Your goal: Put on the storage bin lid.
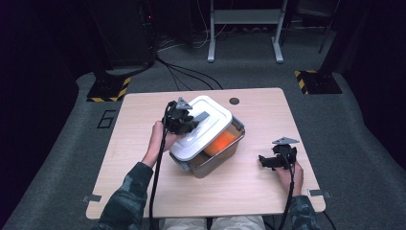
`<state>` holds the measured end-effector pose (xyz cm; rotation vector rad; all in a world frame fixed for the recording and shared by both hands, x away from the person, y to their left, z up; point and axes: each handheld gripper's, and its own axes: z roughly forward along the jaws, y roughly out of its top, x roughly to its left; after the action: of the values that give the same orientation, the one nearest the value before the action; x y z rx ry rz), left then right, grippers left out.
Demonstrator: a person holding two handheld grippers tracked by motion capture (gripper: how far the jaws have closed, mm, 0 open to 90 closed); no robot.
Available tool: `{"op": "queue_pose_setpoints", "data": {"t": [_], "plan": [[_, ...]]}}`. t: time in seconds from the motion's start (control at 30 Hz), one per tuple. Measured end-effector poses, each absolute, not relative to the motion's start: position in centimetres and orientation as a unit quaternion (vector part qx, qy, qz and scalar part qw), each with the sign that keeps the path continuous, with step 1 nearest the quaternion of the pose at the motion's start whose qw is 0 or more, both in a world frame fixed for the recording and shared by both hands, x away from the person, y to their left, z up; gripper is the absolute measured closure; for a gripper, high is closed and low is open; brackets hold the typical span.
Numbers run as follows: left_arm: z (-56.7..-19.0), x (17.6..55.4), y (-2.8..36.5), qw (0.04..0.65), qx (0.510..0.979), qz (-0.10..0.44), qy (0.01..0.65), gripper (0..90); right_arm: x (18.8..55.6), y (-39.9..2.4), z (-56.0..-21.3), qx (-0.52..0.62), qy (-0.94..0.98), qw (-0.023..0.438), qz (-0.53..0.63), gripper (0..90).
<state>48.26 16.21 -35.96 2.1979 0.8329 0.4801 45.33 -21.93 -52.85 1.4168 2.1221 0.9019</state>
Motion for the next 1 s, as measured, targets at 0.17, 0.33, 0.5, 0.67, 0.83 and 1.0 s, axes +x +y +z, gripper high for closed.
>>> {"op": "queue_pose_setpoints", "data": {"t": [0.17,0.33,0.5,0.67,0.83,1.0], "plan": [[-36.8,48.5,15.1,0.357,0.863,0.173,0.313,66.2,45.3,-21.9,-52.8,0.511,0.766,0.216,0.325,0.0],[-37.5,48.5,14.0,0.353,0.872,0.161,0.299,66.2,45.3,-21.9,-52.8,0.511,0.766,0.217,0.325,0.0],[-37.7,48.4,13.1,0.351,0.879,0.154,0.284,66.2,45.3,-21.9,-52.8,0.511,0.766,0.217,0.325,0.0],[-37.7,48.3,12.9,0.351,0.88,0.15,0.282,66.2,45.3,-21.9,-52.8,0.511,0.766,0.217,0.325,0.0],[-37.8,48.0,12.7,0.352,0.879,0.152,0.284,66.2,45.3,-21.9,-52.8,0.51,0.766,0.216,0.326,0.0],[-37.9,47.6,12.2,0.348,0.877,0.153,0.294,66.2,45.3,-21.9,-52.8,0.511,0.766,0.216,0.325,0.0]]}}
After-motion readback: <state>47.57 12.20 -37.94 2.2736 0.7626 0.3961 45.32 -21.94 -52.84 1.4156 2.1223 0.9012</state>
